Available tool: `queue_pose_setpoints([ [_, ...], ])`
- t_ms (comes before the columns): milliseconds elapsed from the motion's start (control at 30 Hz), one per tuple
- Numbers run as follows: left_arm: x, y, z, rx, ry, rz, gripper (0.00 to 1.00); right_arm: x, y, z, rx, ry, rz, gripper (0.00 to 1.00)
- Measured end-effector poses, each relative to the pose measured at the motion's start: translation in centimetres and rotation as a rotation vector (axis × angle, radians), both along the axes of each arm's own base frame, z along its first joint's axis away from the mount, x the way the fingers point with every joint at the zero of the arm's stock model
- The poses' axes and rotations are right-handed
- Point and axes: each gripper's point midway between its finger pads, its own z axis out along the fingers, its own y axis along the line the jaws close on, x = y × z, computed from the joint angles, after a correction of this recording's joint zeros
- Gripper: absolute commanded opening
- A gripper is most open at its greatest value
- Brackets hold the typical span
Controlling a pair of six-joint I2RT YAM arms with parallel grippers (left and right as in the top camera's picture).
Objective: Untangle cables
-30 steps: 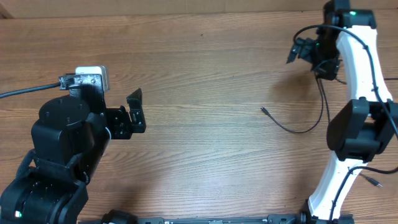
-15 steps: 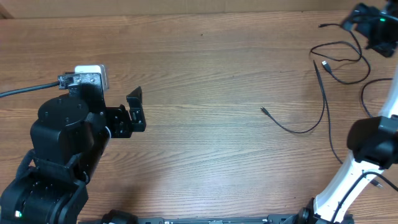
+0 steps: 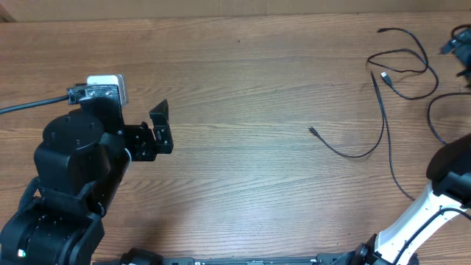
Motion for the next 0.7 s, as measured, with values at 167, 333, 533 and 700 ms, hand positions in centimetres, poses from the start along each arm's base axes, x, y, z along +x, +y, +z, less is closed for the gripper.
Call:
queue_pose_setpoints([
  [167,0.0,-0.2,0.1,-0.022,-0.002,0.001,1.0,1.0,2.6,-6.4,0.208,-0.03,-0.063,1.0],
  [333,0.0,-0.5,0.1,-0.035,0.003,-0.013,1.0,2.6,5.4,-9.3,0.386,-0.113,-0.122,1.0],
  [533,0.0,-0.6,0.0,-0.038,0.004,-0.016,1.0,7.0,9.2,-7.9,0.447,-0.235,-0.085,1.0],
  [700,-0.1,-0.6,-0.1,-0.038,0.012,-0.019,1.0,8.9,12.8,-9.5,0.481,-0.226,-0.059,0.95],
])
